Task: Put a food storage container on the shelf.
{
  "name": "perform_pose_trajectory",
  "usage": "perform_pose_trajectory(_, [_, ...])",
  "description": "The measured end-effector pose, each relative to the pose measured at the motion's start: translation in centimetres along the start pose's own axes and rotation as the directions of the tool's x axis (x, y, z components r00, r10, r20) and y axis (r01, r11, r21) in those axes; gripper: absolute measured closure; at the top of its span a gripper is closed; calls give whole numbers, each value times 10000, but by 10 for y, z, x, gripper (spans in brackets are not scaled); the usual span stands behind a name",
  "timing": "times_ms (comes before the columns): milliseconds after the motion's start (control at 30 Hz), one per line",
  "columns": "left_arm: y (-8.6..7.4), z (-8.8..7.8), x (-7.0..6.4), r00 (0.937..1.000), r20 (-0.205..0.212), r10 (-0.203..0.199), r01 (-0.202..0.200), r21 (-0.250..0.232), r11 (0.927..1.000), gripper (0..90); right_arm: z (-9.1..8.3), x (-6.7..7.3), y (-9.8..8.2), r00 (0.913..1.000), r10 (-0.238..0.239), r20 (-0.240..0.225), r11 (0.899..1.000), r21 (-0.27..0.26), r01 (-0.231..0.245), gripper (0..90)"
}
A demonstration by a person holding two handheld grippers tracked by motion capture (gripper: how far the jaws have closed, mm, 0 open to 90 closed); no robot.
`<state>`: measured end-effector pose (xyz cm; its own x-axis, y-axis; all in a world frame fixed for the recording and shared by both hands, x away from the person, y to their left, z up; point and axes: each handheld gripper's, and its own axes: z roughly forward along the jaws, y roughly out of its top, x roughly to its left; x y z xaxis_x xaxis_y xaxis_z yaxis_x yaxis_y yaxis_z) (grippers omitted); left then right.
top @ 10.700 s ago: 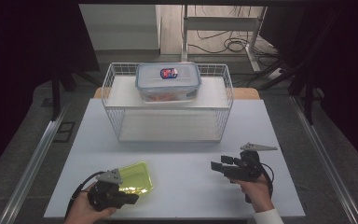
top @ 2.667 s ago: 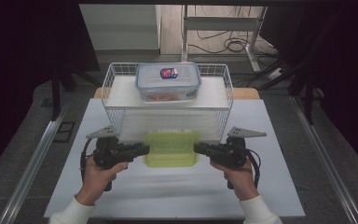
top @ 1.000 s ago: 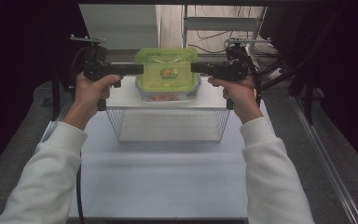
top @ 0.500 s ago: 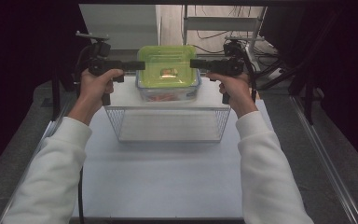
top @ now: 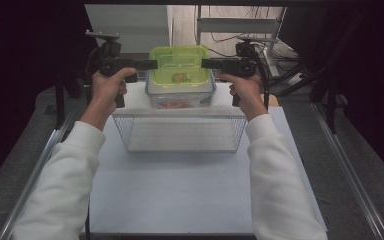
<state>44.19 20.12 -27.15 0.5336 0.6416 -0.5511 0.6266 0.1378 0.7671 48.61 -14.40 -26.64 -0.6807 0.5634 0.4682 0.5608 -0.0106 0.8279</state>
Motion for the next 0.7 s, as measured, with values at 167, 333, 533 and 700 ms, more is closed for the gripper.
perform_pose_trajectory(167, [-1, 6, 5, 9998, -65, -167, 168, 78, 9998, 685, 6, -5, -2, 9994, 241, 242, 9997, -40, -240, 679])
perform_pose_trajectory(333, [-1, 11, 8, 9987, -501, -11, 12, 12, 10000, 489, 8, -8, -3, 9990, 374, 236, 9993, 74, -375, 618])
perform_pose_trajectory(533, [1, 10, 9, 9982, -595, -41, 23, -294, 9996, 322, 5, -7, -3, 9984, 436, 349, 9990, -66, -434, 501])
perform_pose_trajectory(700, [1, 5, 8, 9986, -527, 80, -97, -317, 9995, 283, -2, -5, -2, 9988, 325, 372, 9994, -87, -322, 464])
